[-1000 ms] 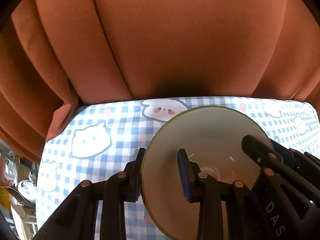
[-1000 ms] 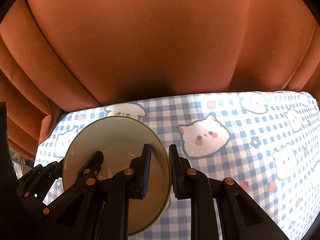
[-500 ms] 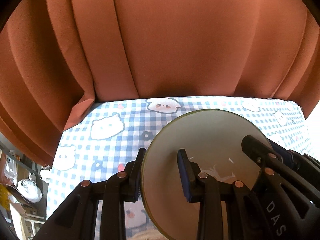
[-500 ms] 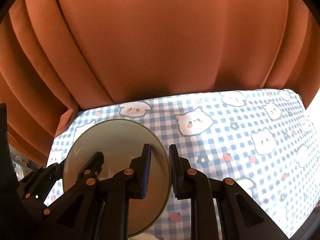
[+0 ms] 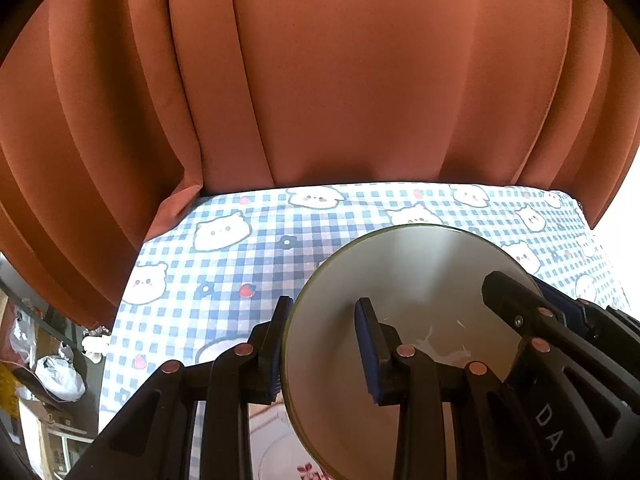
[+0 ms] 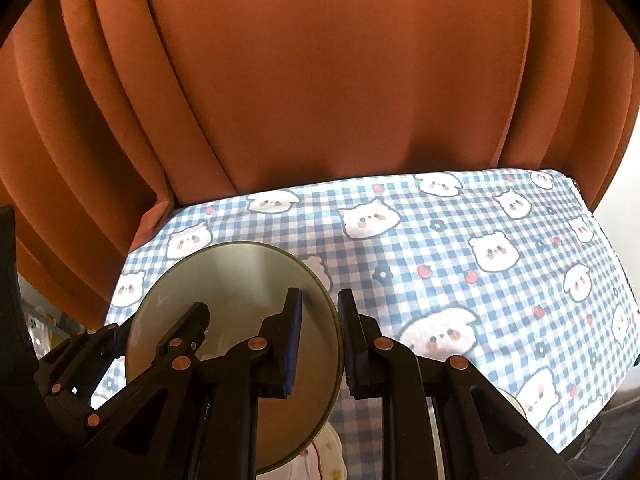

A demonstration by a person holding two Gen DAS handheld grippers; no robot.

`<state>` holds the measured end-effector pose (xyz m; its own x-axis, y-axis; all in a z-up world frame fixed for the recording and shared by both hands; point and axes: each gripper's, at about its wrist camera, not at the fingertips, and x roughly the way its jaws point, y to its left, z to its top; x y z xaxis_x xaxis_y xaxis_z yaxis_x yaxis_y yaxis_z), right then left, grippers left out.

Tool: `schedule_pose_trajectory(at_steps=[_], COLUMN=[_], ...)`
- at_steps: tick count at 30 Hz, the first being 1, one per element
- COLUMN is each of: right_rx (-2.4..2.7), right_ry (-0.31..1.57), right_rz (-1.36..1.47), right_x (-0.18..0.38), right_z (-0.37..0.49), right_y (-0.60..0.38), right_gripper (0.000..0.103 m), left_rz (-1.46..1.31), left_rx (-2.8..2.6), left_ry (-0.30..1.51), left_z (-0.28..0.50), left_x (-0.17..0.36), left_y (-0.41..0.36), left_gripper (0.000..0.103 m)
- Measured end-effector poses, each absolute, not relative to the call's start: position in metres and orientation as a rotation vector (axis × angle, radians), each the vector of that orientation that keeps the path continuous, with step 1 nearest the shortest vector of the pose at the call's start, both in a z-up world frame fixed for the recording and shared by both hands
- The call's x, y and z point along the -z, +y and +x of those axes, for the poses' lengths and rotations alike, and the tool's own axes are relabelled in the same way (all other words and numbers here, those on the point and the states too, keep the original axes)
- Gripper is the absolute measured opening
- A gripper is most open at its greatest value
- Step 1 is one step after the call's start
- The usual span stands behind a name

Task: Organize plates and bowls
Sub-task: 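Lift the third bowl with both grippers and carry it toward the bowls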

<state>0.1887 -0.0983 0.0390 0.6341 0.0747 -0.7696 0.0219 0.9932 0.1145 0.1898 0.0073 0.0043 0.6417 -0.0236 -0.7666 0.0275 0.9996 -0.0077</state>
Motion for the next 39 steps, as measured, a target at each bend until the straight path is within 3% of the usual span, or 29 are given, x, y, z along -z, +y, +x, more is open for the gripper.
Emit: schedule_pose_trajectory(at_steps=[23, 39], right_rx=[-0.067, -0.121], right_ry=[0.894, 0.973], right_rz=[0.124, 0.135], right_x=[-0.023, 0.016], right_z=[0.117, 0.102], right_y=[-0.201, -0.26], right_gripper=[0.022, 0.022], left_rz=[0.008, 0.025], left_rx=[0.052, 0.012], left_ry=[0.922, 1.001], left_z=[0.132, 0.115], left_x=[0.007, 0.04], left_y=[-0.095, -0.144], left_gripper=[0.031, 0.031])
